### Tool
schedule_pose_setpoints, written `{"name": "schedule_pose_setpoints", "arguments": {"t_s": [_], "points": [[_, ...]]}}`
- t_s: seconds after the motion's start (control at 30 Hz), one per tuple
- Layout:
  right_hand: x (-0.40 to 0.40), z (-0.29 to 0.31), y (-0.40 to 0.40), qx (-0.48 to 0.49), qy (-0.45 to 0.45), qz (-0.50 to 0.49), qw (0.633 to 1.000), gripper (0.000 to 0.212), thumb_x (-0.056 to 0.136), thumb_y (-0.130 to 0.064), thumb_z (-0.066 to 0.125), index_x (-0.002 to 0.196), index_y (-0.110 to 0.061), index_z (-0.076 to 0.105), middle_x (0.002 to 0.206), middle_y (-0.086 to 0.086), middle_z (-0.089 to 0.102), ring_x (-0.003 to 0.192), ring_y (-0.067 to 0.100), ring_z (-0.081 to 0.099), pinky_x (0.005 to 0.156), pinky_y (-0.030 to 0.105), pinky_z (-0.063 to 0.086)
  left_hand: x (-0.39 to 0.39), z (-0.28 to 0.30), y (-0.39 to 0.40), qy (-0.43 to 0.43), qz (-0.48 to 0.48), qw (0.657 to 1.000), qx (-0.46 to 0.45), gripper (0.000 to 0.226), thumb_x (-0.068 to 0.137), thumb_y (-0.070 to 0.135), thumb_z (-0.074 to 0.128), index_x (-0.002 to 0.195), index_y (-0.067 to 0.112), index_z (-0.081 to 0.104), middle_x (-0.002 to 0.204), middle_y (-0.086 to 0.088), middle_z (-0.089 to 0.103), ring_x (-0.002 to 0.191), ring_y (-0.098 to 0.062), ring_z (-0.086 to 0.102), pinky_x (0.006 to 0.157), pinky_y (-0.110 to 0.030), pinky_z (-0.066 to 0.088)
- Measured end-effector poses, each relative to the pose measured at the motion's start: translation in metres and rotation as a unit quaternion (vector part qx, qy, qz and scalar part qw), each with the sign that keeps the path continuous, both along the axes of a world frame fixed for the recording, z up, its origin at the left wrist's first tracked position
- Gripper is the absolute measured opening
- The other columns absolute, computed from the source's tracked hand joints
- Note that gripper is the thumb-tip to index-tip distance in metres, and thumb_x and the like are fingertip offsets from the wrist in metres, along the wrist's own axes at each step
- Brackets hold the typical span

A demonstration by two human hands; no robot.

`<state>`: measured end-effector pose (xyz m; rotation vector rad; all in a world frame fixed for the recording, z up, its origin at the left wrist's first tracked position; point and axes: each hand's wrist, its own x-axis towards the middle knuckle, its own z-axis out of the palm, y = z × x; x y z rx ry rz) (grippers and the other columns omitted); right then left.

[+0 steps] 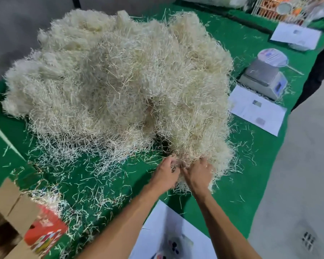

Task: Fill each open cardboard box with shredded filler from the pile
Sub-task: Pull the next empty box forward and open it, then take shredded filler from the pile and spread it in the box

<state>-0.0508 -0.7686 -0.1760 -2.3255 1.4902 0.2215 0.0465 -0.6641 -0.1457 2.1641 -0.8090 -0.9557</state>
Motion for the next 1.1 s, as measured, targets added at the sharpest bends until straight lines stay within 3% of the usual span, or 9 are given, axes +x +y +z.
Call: {"name": "schedule_pose_setpoints", "arguments": {"t_s": [0.2, 0.27, 0.37, 0.43, 0.57, 0.7, 0.83, 1.0, 1.1], "points": [[0.026, 0.016, 0.039, -0.04, -0.206, 0.071, 0.975, 0.032, 0.094, -0.041, 0.06, 0.103, -0.009, 0.059, 0.117, 0.013, 0.055, 0.1, 0.023, 0.048, 0.09, 0.04, 0.048, 0.019, 0.015, 0.014, 0.108, 0.155, 0.982, -0.001, 0.036, 0.084, 0.068, 0.057, 0.101, 0.038, 0.046, 0.106, 0.012, 0.06, 0.09, -0.007, 0.061, 0.076, -0.033, 0.055], [0.039, 0.034, 0.063, -0.035, -0.273, 0.118, 0.954, 0.035, 0.093, -0.036, 0.065, 0.119, -0.012, 0.062, 0.117, 0.01, 0.054, 0.101, 0.022, 0.047, 0.089, 0.039, 0.048, 0.029, 0.032, 0.023, 0.188, 0.207, 0.96, -0.029, 0.071, 0.069, 0.08, 0.061, 0.119, 0.033, 0.044, 0.102, 0.013, 0.053, 0.095, -0.017, 0.064, 0.081, -0.044, 0.059], [0.056, 0.058, 0.099, -0.036, -0.325, 0.213, 0.921, 0.042, 0.088, -0.025, 0.072, 0.126, -0.011, 0.062, 0.123, 0.012, 0.055, 0.109, 0.025, 0.048, 0.091, 0.043, 0.049, 0.047, 0.054, 0.046, 0.224, 0.304, 0.925, -0.037, 0.104, 0.067, 0.07, 0.073, 0.15, 0.033, 0.023, 0.139, -0.002, 0.045, 0.123, -0.031, 0.052, 0.096, -0.052, 0.05], [0.061, 0.073, 0.121, -0.006, -0.366, 0.258, 0.894, 0.045, 0.092, -0.033, 0.067, 0.132, -0.015, 0.059, 0.132, 0.011, 0.054, 0.117, 0.022, 0.048, 0.099, 0.043, 0.048, 0.064, 0.065, 0.069, 0.211, 0.361, 0.906, -0.064, 0.089, 0.082, 0.048, 0.073, 0.152, 0.031, 0.022, 0.149, -0.009, 0.038, 0.122, -0.029, 0.049, 0.093, -0.046, 0.049], [0.065, 0.1, 0.152, 0.046, -0.454, 0.219, 0.863, 0.033, 0.103, -0.044, 0.049, 0.133, -0.03, 0.052, 0.124, -0.01, 0.056, 0.106, 0.0, 0.058, 0.09, 0.036, 0.056, 0.101, 0.103, 0.126, 0.175, 0.43, 0.88, -0.104, 0.058, 0.088, 0.023, 0.059, 0.141, 0.021, 0.034, 0.121, -0.008, 0.053, 0.1, -0.022, 0.057, 0.078, -0.038, 0.053], [0.078, 0.119, 0.171, 0.022, -0.463, 0.162, 0.871, 0.048, 0.098, -0.047, 0.054, 0.139, -0.027, 0.038, 0.123, -0.012, 0.053, 0.087, -0.002, 0.06, 0.073, 0.03, 0.06, 0.122, 0.15, 0.18, 0.133, 0.447, 0.877, -0.12, 0.024, 0.085, 0.027, 0.052, 0.107, 0.019, 0.047, 0.098, 0.0, 0.047, 0.085, -0.016, 0.047, 0.087, -0.037, 0.044], [0.104, 0.139, 0.196, 0.052, -0.465, 0.178, 0.866, 0.082, 0.089, -0.051, 0.063, 0.153, -0.022, 0.02, 0.152, -0.003, 0.036, 0.123, 0.004, 0.047, 0.1, 0.03, 0.046, 0.119, 0.195, 0.228, 0.112, 0.419, 0.888, -0.153, 0.037, 0.092, 0.045, 0.053, 0.122, 0.026, 0.044, 0.121, 0.001, 0.043, 0.103, -0.016, 0.044, 0.096, -0.035, 0.035], [0.137, 0.172, 0.248, 0.277, -0.496, 0.097, 0.817, 0.056, 0.105, -0.049, 0.027, 0.156, -0.026, 0.022, 0.164, 0.002, 0.022, 0.141, 0.005, 0.023, 0.119, 0.035, 0.02, 0.104, 0.238, 0.283, 0.059, 0.36, 0.923, -0.124, 0.052, 0.095, 0.067, 0.034, 0.14, 0.043, 0.042, 0.152, 0.003, 0.035, 0.132, -0.018, 0.038, 0.105, -0.042, 0.029], [0.145, 0.187, 0.273, 0.436, -0.516, 0.125, 0.727, 0.079, 0.09, -0.078, 0.025, 0.153, -0.03, 0.033, 0.157, -0.003, 0.038, 0.142, 0.013, 0.036, 0.115, 0.036, 0.032, 0.104, 0.248, 0.311, 0.091, 0.343, 0.926, -0.133, 0.08, 0.088, 0.077, 0.034, 0.155, 0.034, 0.023, 0.161, 0.006, 0.021, 0.146, -0.017, 0.022, 0.115, -0.041, 0.019]]}}
